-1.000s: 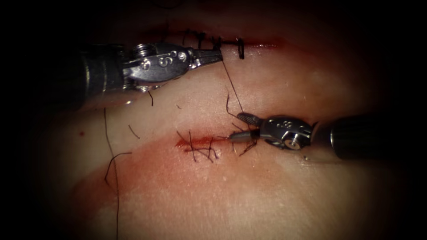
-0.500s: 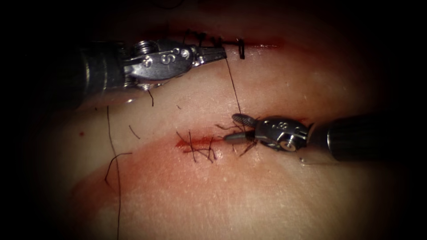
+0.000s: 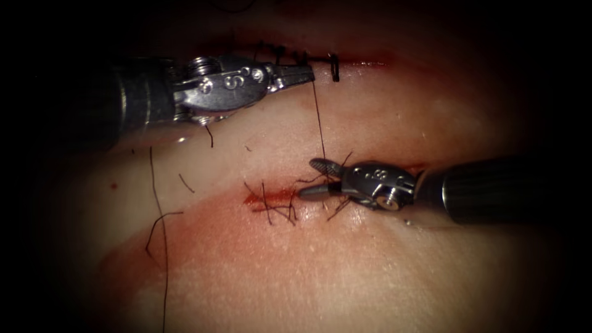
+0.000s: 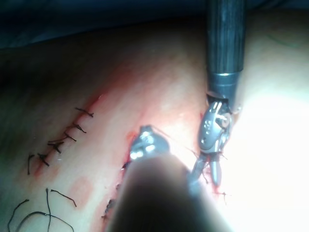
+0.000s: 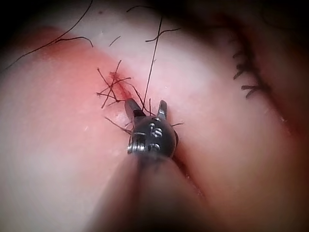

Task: Wound Closure

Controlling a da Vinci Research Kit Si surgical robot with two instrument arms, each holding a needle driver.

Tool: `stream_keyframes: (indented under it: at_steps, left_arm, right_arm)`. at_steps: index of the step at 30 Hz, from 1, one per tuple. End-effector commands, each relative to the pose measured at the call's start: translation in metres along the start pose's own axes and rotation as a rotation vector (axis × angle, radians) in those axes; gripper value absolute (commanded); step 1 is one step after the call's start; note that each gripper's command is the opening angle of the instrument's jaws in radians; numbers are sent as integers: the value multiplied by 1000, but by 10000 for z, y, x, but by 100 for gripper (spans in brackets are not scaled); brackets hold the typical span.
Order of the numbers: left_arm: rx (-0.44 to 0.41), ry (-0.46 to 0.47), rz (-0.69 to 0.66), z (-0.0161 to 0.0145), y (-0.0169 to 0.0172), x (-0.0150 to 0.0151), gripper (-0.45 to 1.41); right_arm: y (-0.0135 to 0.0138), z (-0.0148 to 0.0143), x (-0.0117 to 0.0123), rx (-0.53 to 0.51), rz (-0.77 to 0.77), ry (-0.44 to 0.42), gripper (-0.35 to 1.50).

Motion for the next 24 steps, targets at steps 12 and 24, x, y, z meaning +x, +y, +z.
stream_keyframes:
  at_steps: [12,24]
  left_arm:
    - [-9,5,0,2,2,1,-45]
    - [-9,5,-5,5,-2,5,-45]
  right_arm:
    - [2,-10,-2,26,-8,0,148]
    - [-12,-59,17,97,-3,3,148]
